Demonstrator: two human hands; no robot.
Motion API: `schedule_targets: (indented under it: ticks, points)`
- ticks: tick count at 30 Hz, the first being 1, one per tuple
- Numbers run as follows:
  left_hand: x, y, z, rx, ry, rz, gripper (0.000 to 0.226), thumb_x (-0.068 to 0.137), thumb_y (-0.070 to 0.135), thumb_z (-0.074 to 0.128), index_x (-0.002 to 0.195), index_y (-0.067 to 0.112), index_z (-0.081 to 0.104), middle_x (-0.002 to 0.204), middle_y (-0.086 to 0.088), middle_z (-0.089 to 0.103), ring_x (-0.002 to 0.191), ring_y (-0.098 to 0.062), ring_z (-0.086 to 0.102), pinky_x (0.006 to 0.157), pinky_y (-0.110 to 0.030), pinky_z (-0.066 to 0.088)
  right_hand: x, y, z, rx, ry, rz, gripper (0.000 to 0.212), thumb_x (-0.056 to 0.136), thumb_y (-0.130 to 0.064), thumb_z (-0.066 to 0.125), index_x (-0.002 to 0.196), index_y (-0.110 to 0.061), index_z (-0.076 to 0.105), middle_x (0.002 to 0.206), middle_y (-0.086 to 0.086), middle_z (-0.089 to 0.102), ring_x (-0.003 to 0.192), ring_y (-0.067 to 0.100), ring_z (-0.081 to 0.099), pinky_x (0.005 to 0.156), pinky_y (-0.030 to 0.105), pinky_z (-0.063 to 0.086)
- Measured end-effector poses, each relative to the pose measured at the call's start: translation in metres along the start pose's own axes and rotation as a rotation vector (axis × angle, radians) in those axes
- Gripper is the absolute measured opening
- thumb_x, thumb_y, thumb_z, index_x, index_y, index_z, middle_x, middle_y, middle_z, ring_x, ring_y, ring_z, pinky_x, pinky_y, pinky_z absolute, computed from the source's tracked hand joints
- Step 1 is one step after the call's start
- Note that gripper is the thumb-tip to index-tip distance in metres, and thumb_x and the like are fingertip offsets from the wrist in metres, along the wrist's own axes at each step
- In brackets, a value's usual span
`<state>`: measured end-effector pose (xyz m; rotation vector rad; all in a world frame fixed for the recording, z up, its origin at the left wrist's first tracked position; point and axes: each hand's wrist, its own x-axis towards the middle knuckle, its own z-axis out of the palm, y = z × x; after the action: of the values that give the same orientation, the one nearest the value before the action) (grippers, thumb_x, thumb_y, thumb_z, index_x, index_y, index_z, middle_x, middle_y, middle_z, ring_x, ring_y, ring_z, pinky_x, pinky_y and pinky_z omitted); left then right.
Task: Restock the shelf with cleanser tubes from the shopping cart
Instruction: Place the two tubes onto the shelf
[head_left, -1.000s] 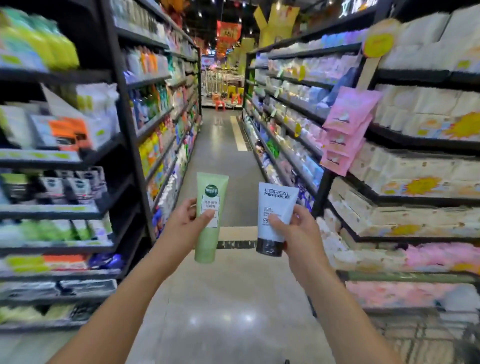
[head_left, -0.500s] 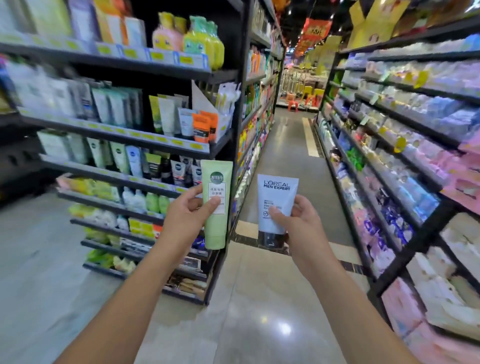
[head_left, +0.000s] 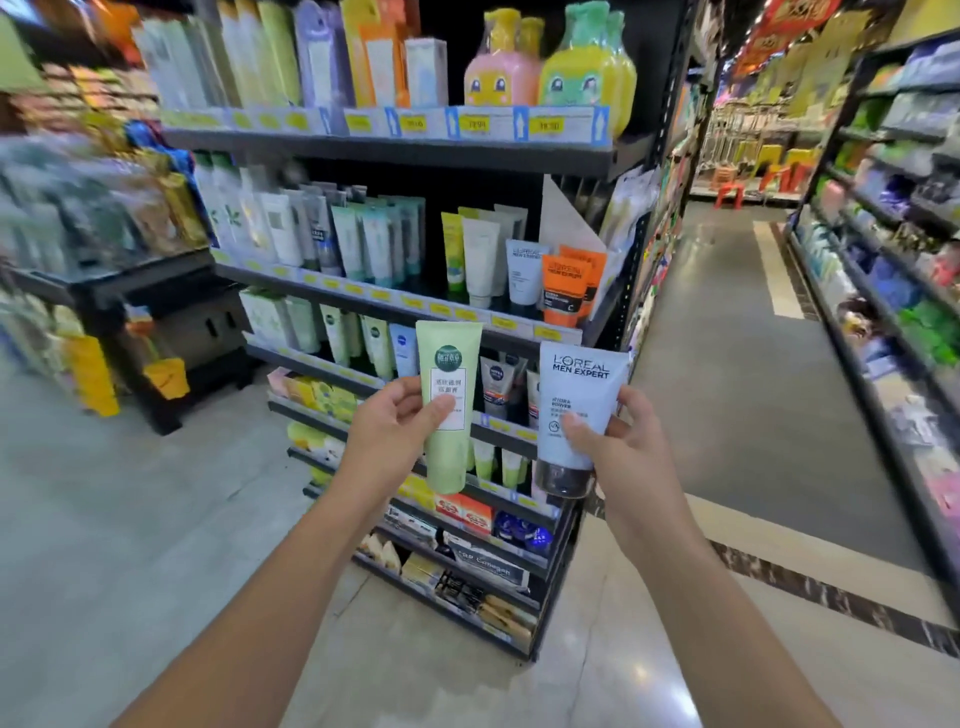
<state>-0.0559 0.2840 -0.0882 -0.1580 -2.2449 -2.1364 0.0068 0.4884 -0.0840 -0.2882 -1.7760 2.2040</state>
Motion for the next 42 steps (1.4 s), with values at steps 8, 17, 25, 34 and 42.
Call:
schedule_targets:
  ticks: [8, 17, 25, 34, 42]
  points:
    - [0.084, -0.016, -0.021, 0.081, -0.042, 0.010, 0.022, 0.092, 0.027, 0.068, 0.114, 0.026, 0.065, 0.111, 0.008, 0.073, 0.102, -0.007, 0.069, 0.089, -0.028, 0.054, 0.072, 0.022, 0.042, 0.016, -0.003, 0.029, 0.041, 0.087, -0.011, 0.074, 0.118, -0.030, 0.055, 0.103, -0.008, 0.076, 0.091, 0.012, 0.074, 0.082, 0.041, 0.060]
    - [0.160, -0.033, -0.051, 0.026, -0.163, 0.014, 0.014, 0.091, 0.022, 0.069, 0.100, 0.032, 0.065, 0.093, 0.020, 0.074, 0.089, 0.008, 0.067, 0.071, -0.005, 0.049, 0.126, 0.042, 0.099, -0.101, 0.052, -0.028, 0.041, 0.088, -0.009, 0.072, 0.123, -0.025, 0.058, 0.110, -0.003, 0.073, 0.091, 0.010, 0.072, 0.063, 0.022, 0.058]
    - [0.233, -0.046, -0.100, -0.034, -0.377, 0.037, 0.020, 0.094, 0.020, 0.066, 0.114, 0.021, 0.067, 0.106, 0.014, 0.075, 0.099, 0.000, 0.068, 0.073, -0.006, 0.049, 0.157, 0.055, 0.161, -0.130, 0.258, -0.102, 0.043, 0.087, -0.005, 0.072, 0.125, -0.018, 0.058, 0.107, 0.000, 0.074, 0.086, 0.007, 0.073, 0.060, 0.016, 0.055]
    - [0.296, -0.060, -0.137, -0.058, -0.568, 0.028, 0.022, 0.093, 0.022, 0.067, 0.115, 0.021, 0.067, 0.111, 0.009, 0.074, 0.106, -0.008, 0.068, 0.092, -0.026, 0.051, 0.190, 0.047, 0.197, -0.095, 0.491, -0.242, 0.045, 0.088, 0.007, 0.065, 0.124, -0.018, 0.054, 0.113, 0.006, 0.071, 0.096, 0.015, 0.072, 0.074, 0.029, 0.060]
    - [0.322, -0.065, -0.140, -0.124, -0.622, -0.038, 0.023, 0.093, 0.019, 0.067, 0.115, 0.018, 0.066, 0.111, 0.006, 0.075, 0.106, -0.011, 0.069, 0.100, -0.036, 0.051, 0.238, 0.033, 0.211, -0.163, 0.639, -0.306, 0.044, 0.095, 0.000, 0.058, 0.129, -0.026, 0.048, 0.124, -0.001, 0.064, 0.109, 0.015, 0.064, 0.088, 0.033, 0.056]
